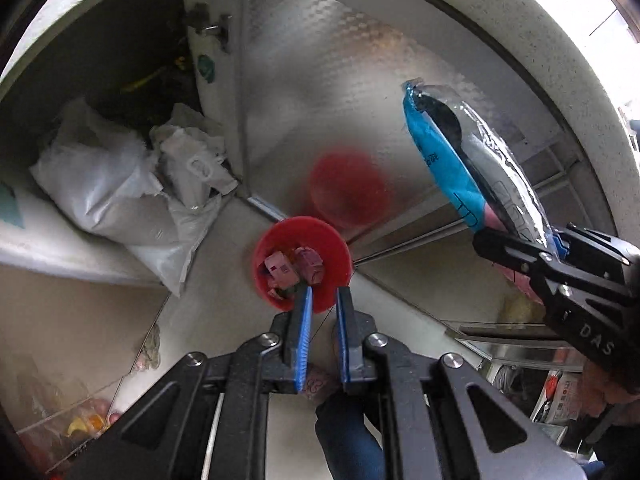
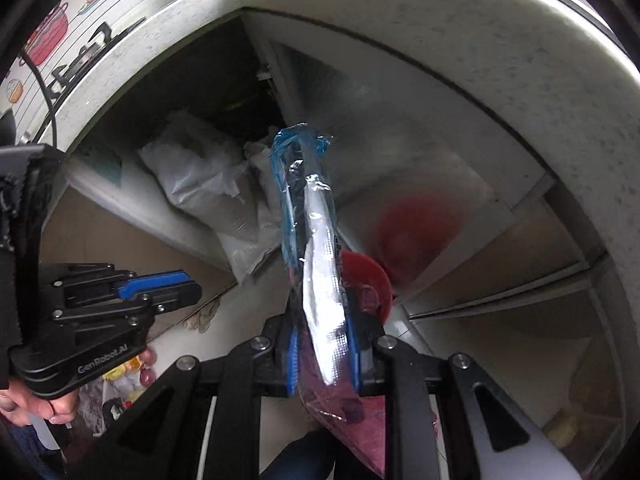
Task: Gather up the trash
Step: 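Open the left tool then the right tool to drop items into the bin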
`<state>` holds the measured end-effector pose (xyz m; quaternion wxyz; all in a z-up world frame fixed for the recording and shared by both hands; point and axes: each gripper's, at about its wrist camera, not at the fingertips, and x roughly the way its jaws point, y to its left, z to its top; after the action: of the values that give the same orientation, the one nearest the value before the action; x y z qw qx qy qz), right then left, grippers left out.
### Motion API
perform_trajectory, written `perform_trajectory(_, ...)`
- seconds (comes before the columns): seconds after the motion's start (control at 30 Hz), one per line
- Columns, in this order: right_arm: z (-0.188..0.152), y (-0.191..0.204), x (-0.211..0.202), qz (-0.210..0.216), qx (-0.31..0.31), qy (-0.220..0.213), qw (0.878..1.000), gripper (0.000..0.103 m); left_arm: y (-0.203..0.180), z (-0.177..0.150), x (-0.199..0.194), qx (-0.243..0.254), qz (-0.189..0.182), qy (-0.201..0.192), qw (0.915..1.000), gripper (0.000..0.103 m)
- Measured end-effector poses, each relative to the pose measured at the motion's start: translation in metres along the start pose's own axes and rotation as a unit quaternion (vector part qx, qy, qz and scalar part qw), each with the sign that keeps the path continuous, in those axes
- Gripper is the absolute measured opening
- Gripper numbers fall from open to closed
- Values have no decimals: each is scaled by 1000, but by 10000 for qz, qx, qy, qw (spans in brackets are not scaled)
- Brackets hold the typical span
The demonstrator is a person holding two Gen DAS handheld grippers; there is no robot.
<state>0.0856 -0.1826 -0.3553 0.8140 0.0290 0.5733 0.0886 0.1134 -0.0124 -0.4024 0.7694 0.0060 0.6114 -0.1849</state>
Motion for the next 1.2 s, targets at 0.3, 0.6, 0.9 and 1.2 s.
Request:
perform_trajectory(0.3,3,-3,-1,-110,59,119,9999,18,5,11,-16,17,16,-111,9999,72)
perform_trajectory(0.6,12,11,19,72,-249,311,9992,18,26,-2,-31,-268,192,-274,9991,103)
perform_trajectory(0.9,8,19,55,-22,-736,609,9954,18,45,-14,-21,-472,453,-203,9977,103)
perform_trajectory(1.2,-1,23,104,-210,-1057,849,9905,33,67,-24,7,-840,519,-62,9951,103)
